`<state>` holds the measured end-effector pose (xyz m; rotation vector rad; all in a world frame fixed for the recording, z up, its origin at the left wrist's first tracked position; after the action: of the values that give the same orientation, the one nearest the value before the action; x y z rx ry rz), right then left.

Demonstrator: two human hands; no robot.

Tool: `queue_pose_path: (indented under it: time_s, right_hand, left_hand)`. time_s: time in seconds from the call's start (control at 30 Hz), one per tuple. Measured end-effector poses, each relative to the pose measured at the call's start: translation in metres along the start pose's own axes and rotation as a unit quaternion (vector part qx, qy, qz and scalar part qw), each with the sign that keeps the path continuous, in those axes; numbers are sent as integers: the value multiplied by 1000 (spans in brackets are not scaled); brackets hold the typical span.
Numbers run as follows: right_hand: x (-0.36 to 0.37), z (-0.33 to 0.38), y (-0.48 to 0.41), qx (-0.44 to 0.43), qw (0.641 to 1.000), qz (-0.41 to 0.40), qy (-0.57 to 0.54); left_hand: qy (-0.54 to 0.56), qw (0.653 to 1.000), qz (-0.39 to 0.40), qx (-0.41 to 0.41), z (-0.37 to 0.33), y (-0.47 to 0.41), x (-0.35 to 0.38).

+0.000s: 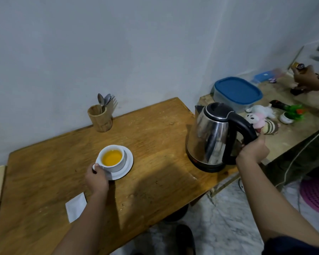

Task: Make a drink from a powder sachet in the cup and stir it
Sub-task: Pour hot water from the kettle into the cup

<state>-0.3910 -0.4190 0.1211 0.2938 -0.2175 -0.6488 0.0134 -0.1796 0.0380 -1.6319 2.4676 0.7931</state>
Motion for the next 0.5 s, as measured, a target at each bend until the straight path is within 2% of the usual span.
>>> queue_pose_path:
  time_s: [0.37, 0.5]
  right_hand:
    - [-25, -19, -23, -5, 998, -31, -51]
    - [-27, -20, -23, -7, 998, -41, -38]
  left_hand:
    - [5, 1000, -4, 6, -2, 4, 1]
    - [8, 1000, -9, 5, -1, 4, 1]
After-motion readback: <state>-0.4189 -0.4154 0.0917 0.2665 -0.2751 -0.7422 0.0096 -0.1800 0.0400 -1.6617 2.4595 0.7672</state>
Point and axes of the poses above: each hand's wrist, its own y-axis away from the middle knuckle, its own x-axis out of the palm, z = x × y, the point moved 6 cm from there along -y, towards the middle knuckle, and after that the axes turned 7 degrees about z, right-handed, at the moved point
